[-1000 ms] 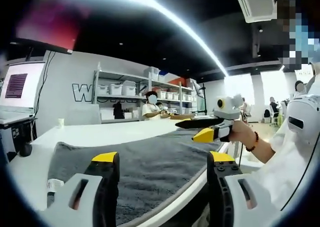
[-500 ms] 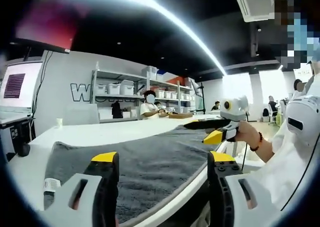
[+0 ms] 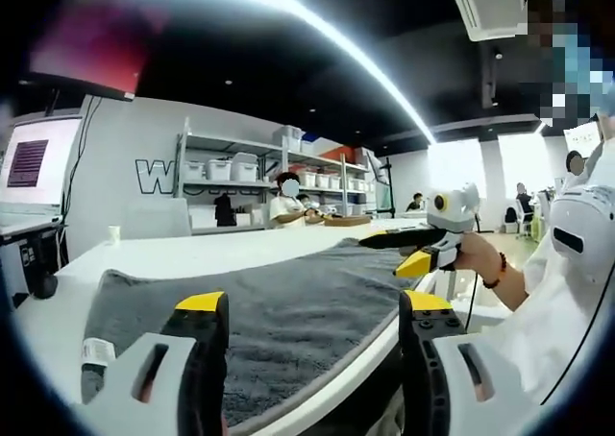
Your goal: Open the folded towel by lifting each exposed corner and separating the folded layers until the towel lies flat within the target outline without major curled edges
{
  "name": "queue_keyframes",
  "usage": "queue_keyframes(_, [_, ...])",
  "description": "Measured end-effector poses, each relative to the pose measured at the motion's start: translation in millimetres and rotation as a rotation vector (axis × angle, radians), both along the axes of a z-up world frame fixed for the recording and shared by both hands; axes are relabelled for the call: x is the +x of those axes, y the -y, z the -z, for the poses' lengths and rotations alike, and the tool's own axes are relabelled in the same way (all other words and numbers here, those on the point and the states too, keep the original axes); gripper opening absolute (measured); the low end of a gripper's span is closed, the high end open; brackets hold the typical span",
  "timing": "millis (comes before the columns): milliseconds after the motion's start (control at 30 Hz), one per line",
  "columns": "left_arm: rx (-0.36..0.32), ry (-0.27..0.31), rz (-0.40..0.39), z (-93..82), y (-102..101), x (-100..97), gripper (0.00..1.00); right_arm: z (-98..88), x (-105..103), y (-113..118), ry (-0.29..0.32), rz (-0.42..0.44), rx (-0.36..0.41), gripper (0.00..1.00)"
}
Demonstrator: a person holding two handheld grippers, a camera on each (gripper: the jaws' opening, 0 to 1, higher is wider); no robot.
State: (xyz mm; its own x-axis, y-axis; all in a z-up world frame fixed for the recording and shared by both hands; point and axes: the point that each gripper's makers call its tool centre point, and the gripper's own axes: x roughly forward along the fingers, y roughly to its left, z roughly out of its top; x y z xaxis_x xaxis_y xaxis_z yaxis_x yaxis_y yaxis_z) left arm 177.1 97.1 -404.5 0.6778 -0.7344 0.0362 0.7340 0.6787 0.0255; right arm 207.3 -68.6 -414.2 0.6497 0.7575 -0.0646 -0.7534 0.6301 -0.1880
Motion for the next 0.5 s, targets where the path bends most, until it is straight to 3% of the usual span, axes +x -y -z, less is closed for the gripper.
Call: queue_keyframes(500, [0.005,-0.007,0.000,6.1,1.8,3.4,0.70,5.5,0.4,-0.1,-0.018,-0.009,0.003,0.67])
